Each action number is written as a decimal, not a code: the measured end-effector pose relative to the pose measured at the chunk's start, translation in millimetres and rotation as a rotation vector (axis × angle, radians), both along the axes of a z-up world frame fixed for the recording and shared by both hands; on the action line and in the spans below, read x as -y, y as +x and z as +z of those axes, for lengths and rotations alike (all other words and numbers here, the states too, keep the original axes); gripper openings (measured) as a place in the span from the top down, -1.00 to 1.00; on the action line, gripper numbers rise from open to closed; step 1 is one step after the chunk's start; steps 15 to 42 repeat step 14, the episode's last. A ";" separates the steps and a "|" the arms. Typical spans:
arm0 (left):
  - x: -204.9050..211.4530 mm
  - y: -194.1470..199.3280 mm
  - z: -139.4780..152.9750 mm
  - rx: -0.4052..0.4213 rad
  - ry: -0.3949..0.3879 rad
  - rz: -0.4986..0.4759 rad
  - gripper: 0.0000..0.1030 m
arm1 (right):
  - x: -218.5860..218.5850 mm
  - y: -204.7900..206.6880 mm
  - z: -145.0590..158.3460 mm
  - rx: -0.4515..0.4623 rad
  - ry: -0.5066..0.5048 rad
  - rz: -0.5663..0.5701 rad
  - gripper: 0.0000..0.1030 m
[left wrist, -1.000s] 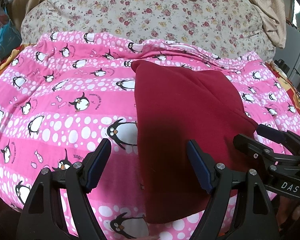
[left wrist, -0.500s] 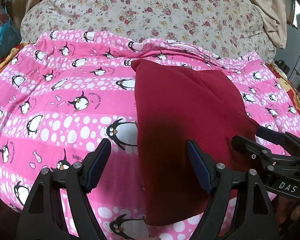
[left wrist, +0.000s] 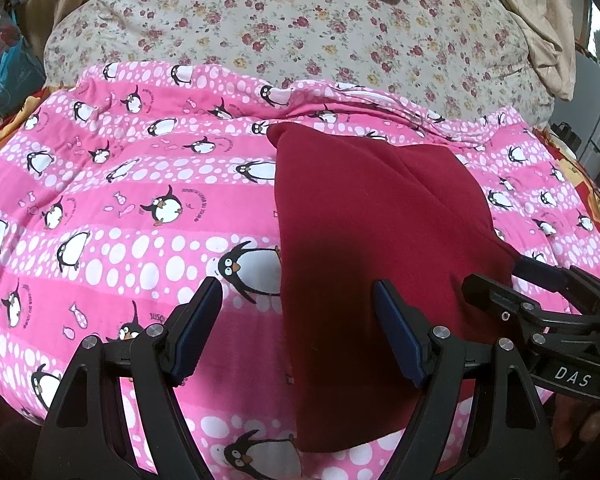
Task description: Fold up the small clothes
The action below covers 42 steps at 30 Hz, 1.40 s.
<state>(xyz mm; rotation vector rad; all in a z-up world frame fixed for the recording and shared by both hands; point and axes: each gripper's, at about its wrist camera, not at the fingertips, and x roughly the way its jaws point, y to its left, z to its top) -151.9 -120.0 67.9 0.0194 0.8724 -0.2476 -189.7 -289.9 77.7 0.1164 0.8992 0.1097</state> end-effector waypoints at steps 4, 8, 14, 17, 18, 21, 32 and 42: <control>-0.7 -0.1 0.3 0.000 0.000 0.000 -0.52 | -2.4 1.3 -0.9 -0.006 -0.002 0.005 -0.51; -0.5 -0.1 0.5 0.001 -0.001 0.000 -0.52 | -4.2 2.0 -0.6 -0.008 -0.004 0.010 -0.51; -5.0 4.3 2.1 0.012 0.008 -0.005 -0.52 | 1.8 2.5 7.8 0.017 0.009 0.006 -0.51; -5.0 4.3 2.1 0.012 0.008 -0.005 -0.52 | 1.8 2.5 7.8 0.017 0.009 0.006 -0.51; -5.0 4.3 2.1 0.012 0.008 -0.005 -0.52 | 1.8 2.5 7.8 0.017 0.009 0.006 -0.51; -5.0 4.3 2.1 0.012 0.008 -0.005 -0.52 | 1.8 2.5 7.8 0.017 0.009 0.006 -0.51; -5.0 4.3 2.1 0.012 0.008 -0.005 -0.52 | 1.8 2.5 7.8 0.017 0.009 0.006 -0.51; -5.0 4.3 2.1 0.012 0.008 -0.005 -0.52 | 1.8 2.5 7.8 0.017 0.009 0.006 -0.51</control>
